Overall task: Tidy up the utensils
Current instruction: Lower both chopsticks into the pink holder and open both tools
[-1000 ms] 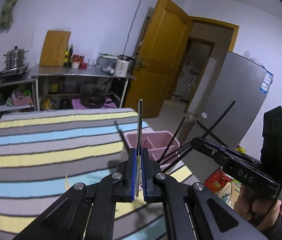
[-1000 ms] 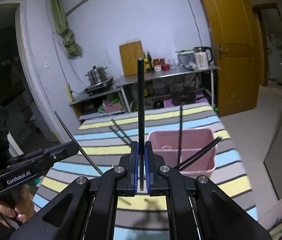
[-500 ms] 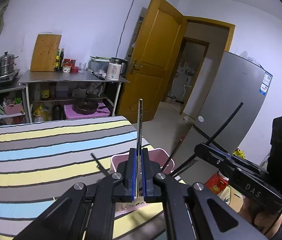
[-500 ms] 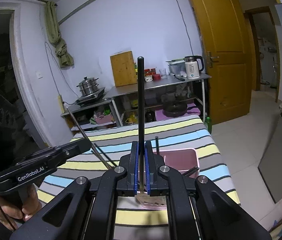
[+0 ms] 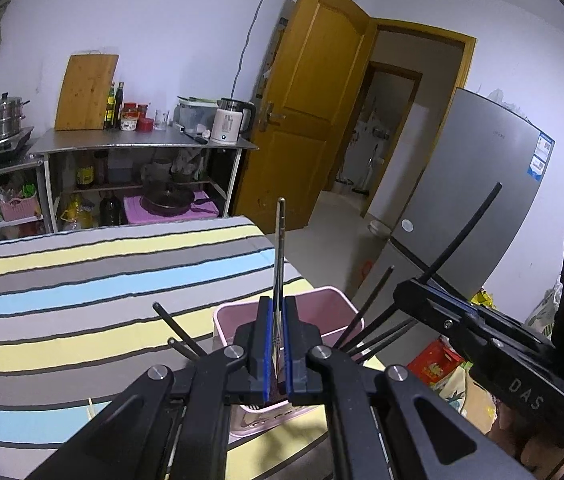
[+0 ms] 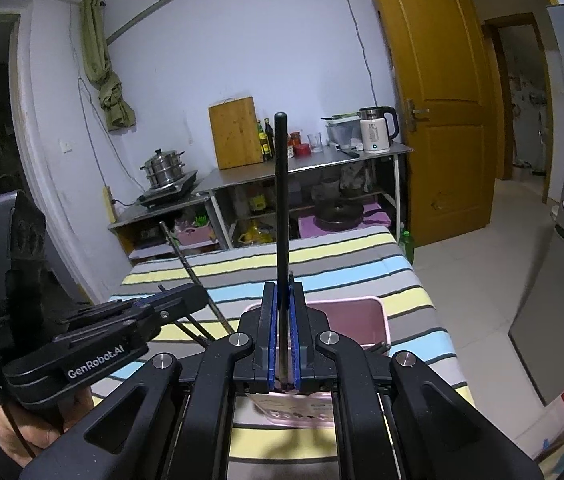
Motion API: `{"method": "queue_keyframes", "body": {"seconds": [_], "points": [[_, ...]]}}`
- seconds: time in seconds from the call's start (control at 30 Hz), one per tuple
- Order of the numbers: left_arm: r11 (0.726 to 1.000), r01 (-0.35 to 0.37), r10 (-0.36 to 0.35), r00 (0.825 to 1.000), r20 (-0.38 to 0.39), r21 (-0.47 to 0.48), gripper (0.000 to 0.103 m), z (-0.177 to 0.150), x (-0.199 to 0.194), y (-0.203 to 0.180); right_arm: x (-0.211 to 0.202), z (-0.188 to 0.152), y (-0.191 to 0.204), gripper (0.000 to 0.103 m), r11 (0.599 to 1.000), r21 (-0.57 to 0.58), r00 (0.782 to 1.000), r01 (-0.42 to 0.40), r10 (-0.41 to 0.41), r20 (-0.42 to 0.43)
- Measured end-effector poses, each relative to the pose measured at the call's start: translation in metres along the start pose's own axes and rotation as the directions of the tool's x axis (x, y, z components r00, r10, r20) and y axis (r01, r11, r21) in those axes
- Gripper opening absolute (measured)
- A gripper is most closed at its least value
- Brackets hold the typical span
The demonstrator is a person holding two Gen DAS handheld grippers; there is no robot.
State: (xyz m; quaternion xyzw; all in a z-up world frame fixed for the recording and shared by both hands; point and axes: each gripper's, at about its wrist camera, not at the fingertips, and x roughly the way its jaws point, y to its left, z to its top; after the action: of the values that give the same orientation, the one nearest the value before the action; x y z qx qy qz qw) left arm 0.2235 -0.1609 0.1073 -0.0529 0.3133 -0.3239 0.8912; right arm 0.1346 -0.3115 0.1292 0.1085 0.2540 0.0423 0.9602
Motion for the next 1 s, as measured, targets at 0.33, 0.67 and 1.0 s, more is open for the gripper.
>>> {"method": "queue_keyframes", "body": {"seconds": [0.33,0.67,1.0], "points": [[1.000,-0.002,0.002,0.999,-0.044,-0.002,0.004,-0.019,0.018,0.009,0.020,-0.015,0.001,0.005,1.000,-0.015,0.999,0.019,-0.020,-0.049],[1.000,-0.008,0.008,0.996,-0.084,0.002,0.004,-0.036,0.029,0.011,0.034,-0.028,0.001,0.007,0.999,-0.024,0.995,0.026,-0.028,-0.093],[1.000,-0.021,0.021,0.995,-0.102,0.007,0.005,-0.046,0.024,0.012,0.033,-0.035,-0.003,0.013,0.999,-0.015,0.992,0.029,-0.031,-0.120]]}}
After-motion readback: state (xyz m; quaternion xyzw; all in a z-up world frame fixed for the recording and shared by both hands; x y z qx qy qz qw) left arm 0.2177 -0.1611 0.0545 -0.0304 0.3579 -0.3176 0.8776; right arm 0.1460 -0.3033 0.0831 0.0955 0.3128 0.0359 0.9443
